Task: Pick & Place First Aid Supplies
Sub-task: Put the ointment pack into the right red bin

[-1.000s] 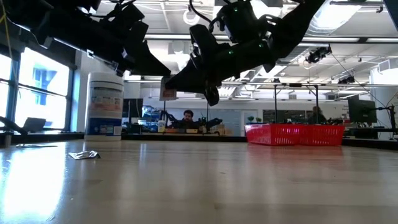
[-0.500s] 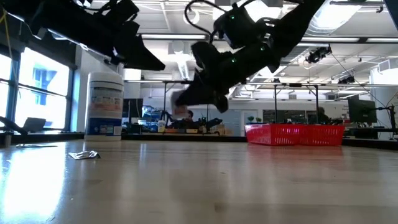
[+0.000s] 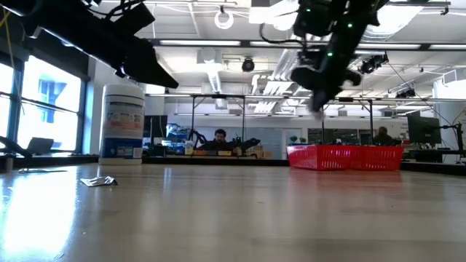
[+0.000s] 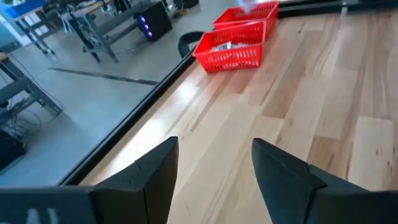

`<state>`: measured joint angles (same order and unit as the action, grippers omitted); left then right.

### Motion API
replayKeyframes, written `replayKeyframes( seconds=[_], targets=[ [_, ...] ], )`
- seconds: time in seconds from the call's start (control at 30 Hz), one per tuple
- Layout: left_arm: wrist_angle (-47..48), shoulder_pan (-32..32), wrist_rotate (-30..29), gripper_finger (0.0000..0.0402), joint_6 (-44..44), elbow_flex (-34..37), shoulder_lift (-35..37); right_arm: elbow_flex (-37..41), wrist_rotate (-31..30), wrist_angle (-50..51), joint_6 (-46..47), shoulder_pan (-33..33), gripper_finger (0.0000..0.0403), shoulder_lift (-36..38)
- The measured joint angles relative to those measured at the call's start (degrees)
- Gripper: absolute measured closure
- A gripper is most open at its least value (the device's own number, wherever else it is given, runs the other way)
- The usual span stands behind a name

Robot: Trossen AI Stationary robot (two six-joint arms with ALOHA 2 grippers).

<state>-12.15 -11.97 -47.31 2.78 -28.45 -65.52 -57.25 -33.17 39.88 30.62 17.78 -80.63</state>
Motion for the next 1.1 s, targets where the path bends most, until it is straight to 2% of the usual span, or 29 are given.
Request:
replayKeyframes(
  seconds=[0.1, 0.2, 0.57, 0.83, 1.1],
  targets=[
    [0.78, 0.0, 0.03, 0.0202, 0.55, 0.0, 0.0, -0.02, -6.1, 10.15, 6.27, 5.71, 0.0402, 1.87],
    [0.54, 0.0, 0.44, 0.0202, 0.69, 0.0, 0.0, 0.0, -4.45, 16.26, 9.3, 11.95, 0.0402, 0.58],
    [0.2, -0.04, 6.38, 0.0202, 2.0, 0.0, 0.0, 0.0, 1.78, 13.31, 0.18, 25.07, 0.0402, -9.42],
    [0.33, -0.04, 6.54, 0.0202, 2.02, 0.0, 0.0, 0.0, 3.1, 12.46, -3.15, 28.35, 0.0389, -14.57],
    [0.3, -0.04, 6.13, 0.0202, 2.02, 0.0, 0.18, 0.0, 1.58, 11.31, -6.97, 28.35, 0.0333, -14.98]
  ],
)
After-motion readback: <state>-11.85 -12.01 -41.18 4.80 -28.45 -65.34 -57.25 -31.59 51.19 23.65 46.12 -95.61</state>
